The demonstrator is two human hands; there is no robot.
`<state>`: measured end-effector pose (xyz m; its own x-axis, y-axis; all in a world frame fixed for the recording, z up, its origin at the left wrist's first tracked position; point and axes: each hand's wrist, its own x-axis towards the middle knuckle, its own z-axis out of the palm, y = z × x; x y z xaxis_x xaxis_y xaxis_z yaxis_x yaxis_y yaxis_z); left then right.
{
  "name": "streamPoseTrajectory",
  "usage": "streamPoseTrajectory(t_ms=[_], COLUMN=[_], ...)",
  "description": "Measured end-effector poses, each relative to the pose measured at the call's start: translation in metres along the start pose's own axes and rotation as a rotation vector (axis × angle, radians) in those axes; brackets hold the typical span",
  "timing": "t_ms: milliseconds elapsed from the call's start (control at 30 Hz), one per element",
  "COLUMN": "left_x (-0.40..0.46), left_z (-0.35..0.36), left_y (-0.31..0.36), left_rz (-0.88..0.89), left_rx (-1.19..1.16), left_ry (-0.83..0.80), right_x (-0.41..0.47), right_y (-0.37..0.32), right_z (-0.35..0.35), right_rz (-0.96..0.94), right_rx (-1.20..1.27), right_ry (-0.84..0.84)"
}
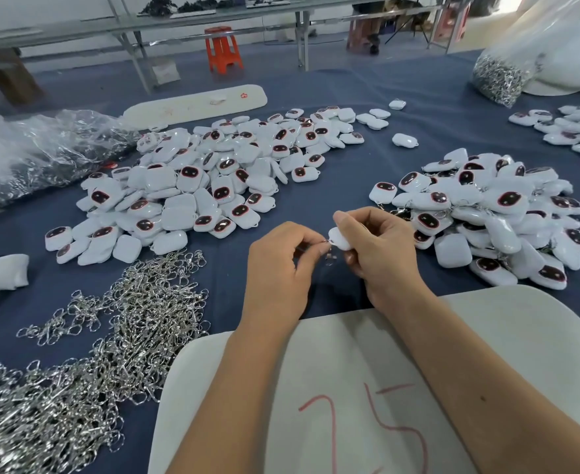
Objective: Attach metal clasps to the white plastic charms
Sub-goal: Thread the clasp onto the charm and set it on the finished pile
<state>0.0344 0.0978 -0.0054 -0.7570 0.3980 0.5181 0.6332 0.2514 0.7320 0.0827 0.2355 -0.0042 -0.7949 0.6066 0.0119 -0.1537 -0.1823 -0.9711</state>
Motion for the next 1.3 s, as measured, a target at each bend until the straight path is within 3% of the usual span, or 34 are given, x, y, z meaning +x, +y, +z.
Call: streamPoseTrajectory(t_ms=[167,500,600,767,933,1133,1300], left_x=[0.002,0.005,0.005,0.003,0.002,0.003,0.004], left_z=[-0.005,-0.018,-0.020,-0.009,-0.001,-0.001,0.001], left_y=[-0.004,0.001,-0.001,0.006,0.013,0.020,0.021], left_rz=[-0.049,-0.028,-0.106,-0.279,-0.622,-0.778,-0.803], left_rx=[0.134,0.321,0.078,-0.359,-0.840,-1.083,-1.064], left_ry=[-0.038,-0.184,-0.172,-0.004,-0.009,0.105,0.181], right_x=[-0.002,-0.004,0.000,0.003,0.003,0.000,-0.003], right_y=[0.000,0.000,-0.003,-0.001,0.001,-0.002,-0.003], right_z=[-0.002,-0.005,-0.008,-0.007,-0.007,-0.004,-0.002], right_rz=[-0.061,-0.149,-0.053,0.002,0.056,0.005,-0.069], right_rx=[0.046,-0.115,0.080,0.320,0.423,0.345,0.233], right_ry=[-0.128,-0.304,-0.360,-0.363,-0.383,-0.359,-0.322])
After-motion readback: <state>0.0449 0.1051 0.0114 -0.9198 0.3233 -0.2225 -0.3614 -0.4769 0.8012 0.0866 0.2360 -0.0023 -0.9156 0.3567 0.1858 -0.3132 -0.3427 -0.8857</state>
